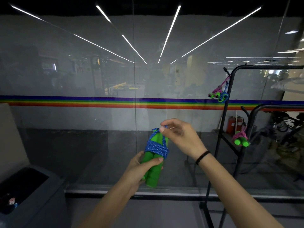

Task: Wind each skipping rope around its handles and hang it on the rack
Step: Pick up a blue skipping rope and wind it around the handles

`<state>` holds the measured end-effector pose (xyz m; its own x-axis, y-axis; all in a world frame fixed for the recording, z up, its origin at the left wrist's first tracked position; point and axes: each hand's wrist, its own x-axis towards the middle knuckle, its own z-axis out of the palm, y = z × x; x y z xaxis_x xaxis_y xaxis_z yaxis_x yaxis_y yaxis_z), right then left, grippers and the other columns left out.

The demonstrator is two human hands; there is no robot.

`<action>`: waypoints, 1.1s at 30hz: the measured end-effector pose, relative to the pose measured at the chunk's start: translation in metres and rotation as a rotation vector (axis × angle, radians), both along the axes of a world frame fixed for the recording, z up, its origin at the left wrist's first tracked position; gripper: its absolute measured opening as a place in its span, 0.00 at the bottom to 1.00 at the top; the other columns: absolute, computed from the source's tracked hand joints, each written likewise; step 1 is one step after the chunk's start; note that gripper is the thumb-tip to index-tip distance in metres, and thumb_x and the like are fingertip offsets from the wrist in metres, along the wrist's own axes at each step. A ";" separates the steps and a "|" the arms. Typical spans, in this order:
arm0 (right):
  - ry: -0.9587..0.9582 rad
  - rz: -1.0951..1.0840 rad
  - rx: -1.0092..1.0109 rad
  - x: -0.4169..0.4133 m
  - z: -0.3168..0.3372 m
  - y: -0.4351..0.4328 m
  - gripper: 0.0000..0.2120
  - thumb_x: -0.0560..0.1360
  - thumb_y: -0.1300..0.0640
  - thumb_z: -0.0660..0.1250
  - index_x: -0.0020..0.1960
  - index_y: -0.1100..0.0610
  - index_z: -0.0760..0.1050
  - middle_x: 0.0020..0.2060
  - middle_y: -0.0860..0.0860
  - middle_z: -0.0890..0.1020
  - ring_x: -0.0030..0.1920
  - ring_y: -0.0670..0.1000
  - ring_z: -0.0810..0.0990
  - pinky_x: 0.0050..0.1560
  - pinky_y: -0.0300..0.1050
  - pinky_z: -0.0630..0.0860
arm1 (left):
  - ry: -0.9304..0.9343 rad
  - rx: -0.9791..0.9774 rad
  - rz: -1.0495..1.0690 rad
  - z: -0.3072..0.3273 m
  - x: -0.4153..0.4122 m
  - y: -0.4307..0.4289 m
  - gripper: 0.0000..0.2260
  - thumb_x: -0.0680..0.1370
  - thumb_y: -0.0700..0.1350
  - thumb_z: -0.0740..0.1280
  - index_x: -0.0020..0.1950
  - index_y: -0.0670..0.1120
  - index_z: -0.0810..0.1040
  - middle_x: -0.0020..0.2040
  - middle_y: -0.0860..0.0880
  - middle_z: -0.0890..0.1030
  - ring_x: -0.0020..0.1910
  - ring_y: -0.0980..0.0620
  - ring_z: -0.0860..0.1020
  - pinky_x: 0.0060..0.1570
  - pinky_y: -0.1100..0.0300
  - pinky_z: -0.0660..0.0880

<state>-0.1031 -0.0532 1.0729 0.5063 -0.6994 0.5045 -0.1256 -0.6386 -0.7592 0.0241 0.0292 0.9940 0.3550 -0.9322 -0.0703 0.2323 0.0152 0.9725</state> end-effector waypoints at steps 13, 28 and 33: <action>-0.119 -0.010 0.140 0.011 -0.007 0.016 0.08 0.64 0.62 0.77 0.35 0.52 0.79 0.32 0.49 0.82 0.33 0.45 0.78 0.37 0.36 0.76 | -0.572 0.065 0.018 -0.003 -0.011 -0.008 0.11 0.69 0.44 0.70 0.49 0.48 0.73 0.39 0.52 0.78 0.38 0.54 0.77 0.37 0.60 0.73; -0.246 0.061 0.140 0.008 0.001 0.026 0.06 0.63 0.67 0.75 0.36 0.58 0.81 0.34 0.57 0.83 0.34 0.50 0.80 0.38 0.36 0.79 | -0.300 0.257 -0.236 -0.024 0.002 0.002 0.11 0.64 0.45 0.67 0.43 0.42 0.78 0.34 0.47 0.83 0.26 0.54 0.73 0.29 0.63 0.69; -0.142 0.093 0.133 0.014 -0.007 0.026 0.08 0.65 0.65 0.75 0.37 0.54 0.81 0.35 0.54 0.83 0.32 0.45 0.80 0.36 0.33 0.76 | -0.247 0.246 -0.245 -0.030 0.006 0.000 0.20 0.57 0.47 0.72 0.47 0.44 0.79 0.43 0.44 0.86 0.35 0.49 0.80 0.36 0.61 0.73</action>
<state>-0.0892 -0.0270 1.0655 0.5016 -0.7186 0.4816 0.0435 -0.5351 -0.8437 0.0301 0.0297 0.9636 0.1594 -0.9571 -0.2421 -0.0399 -0.2513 0.9671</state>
